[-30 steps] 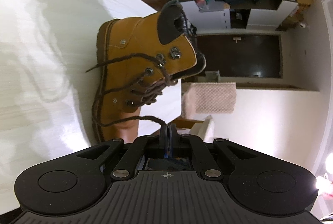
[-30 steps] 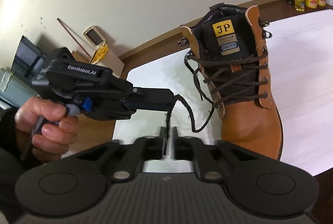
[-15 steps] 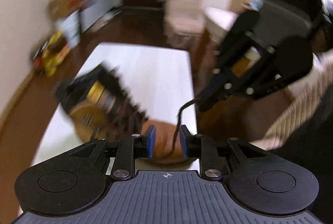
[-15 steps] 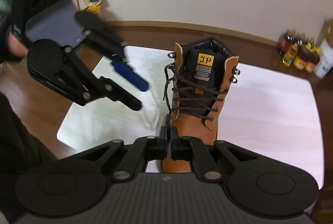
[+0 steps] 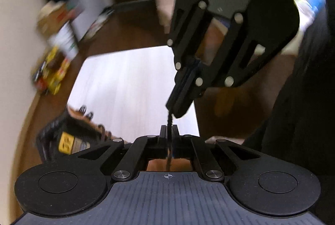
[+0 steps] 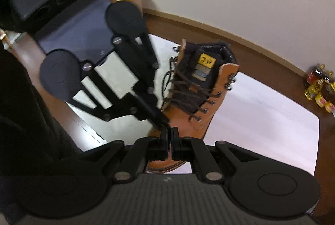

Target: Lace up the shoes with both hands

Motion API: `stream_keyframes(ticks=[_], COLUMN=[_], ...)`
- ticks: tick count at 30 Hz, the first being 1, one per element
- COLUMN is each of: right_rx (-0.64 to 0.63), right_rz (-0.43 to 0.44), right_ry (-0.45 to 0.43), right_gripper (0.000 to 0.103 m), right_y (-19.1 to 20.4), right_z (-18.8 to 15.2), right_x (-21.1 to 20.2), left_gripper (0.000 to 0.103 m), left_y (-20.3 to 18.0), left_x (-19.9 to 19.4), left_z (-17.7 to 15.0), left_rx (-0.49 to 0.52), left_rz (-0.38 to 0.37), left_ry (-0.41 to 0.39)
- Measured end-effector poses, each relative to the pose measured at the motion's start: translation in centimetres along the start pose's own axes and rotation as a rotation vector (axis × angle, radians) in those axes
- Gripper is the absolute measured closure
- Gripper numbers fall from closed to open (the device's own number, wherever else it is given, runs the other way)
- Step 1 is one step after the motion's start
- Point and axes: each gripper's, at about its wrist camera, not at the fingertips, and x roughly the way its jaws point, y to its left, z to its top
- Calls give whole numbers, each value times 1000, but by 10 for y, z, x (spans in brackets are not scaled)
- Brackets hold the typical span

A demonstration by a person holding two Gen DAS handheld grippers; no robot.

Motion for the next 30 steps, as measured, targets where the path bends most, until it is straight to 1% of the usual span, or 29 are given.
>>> stream_keyframes(ticks=[1,2,3,5,6,7,8,9,10,13,15,17,20,24,30], right_rx=[-16,-30,-42,-35,4,43,69,112,198,336,415,452,561,555,494], right_rz=[1,0,-7,-12,-14,-16,-17,-12,2,47,77,96,166,173,245], right_ry=[-8,-17,-26,-40,-55,-70,-79,-88,-103,-125,-139,-151,-192,-185,-149], right_gripper=[99,98,97,94,94,93,92,89,87,87,87,87,87,87,87], right_y=[-6,-11,-17,-26,-38,-49,-57,-65,-82,-107,-120,-127,-147,-161,-173], right_z=[0,0,1,1,0,-1,-1,-3,-7,-16,-21,-23,-30,-28,-14], right_x=[1,3,6,9,11,12,13,14,17,27,34,38,53,70,97], left_gripper=[100,100,100,100,100,100,100,100,100,100,100,100,100,100,100], left_y=[1,5,10,20,21,25,30,36,40,50,50,48,45,37,20], left_x=[-1,-1,-1,0,0,0,1,0,1,10,13,16,26,37,46], left_z=[2,6,9,12,13,13,15,16,18,28,33,36,39,40,48], left_rx=[-41,-129,-233,-384,-408,-456,-502,-521,-545,-601,-602,-599,-593,-578,-539], left_rz=[9,45,97,184,198,233,285,315,343,404,440,471,529,601,697], left_ry=[-1,-5,-2,9,11,15,22,26,32,50,66,77,114,148,168])
